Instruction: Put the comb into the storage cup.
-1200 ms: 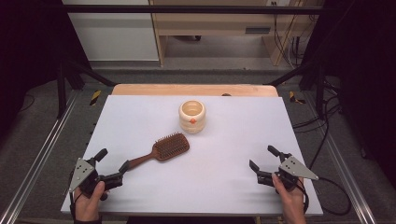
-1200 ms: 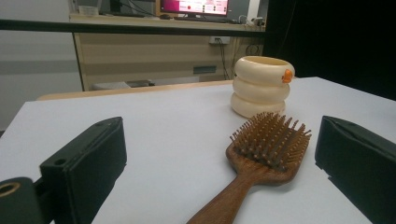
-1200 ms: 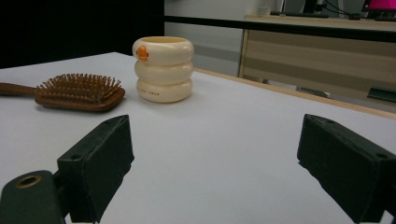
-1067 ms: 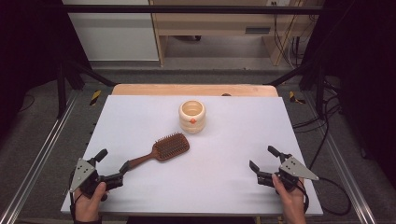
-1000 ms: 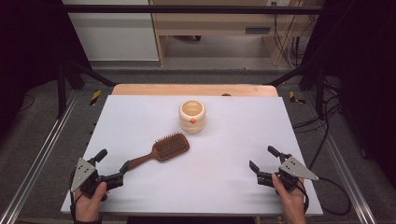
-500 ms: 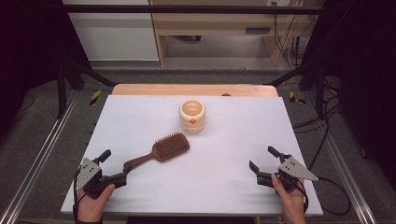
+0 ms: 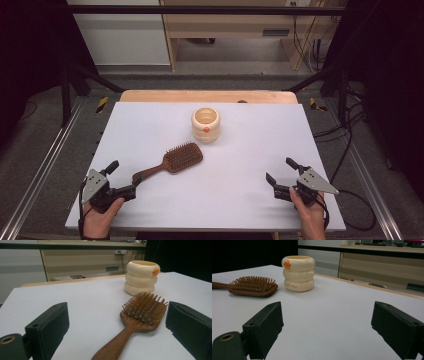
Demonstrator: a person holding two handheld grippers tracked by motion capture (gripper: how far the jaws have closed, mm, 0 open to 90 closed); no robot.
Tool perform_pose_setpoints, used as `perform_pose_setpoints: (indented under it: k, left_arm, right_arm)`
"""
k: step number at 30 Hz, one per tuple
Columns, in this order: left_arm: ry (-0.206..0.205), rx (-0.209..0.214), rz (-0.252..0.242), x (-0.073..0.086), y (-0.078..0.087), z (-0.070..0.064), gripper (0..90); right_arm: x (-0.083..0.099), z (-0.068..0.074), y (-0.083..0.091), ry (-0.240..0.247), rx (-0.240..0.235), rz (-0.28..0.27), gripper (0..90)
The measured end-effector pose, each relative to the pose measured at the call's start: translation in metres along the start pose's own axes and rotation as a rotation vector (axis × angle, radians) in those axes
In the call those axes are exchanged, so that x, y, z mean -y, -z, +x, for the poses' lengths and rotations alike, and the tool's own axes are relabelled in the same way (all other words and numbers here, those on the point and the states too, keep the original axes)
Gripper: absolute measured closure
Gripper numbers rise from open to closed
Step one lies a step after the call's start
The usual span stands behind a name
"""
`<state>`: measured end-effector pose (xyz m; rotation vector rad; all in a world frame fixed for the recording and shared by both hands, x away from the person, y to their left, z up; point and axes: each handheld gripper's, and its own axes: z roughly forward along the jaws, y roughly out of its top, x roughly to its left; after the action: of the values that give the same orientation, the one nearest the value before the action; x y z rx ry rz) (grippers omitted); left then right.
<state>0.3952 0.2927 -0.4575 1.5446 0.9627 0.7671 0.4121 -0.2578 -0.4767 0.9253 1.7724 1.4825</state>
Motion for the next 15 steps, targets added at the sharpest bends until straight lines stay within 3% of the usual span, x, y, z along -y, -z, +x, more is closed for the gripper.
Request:
perform_pose_setpoints:
  k: [5,11,15]
  left_arm:
    - [-0.02,0.027,0.032,0.001,-0.003,-0.009,15.3]
    - [-0.078,0.08,0.105,0.003,-0.01,-0.02,31.5]
    - [-0.089,0.099,0.119,0.003,-0.01,-0.023,39.9]
  right_arm:
    - [0.0,0.001,0.0,0.003,-0.002,0.0,10.4]
    - [-0.001,0.0,0.001,0.01,-0.004,-0.004,10.4]
    - [-0.001,0.001,0.001,0.016,-0.007,-0.003,10.4]
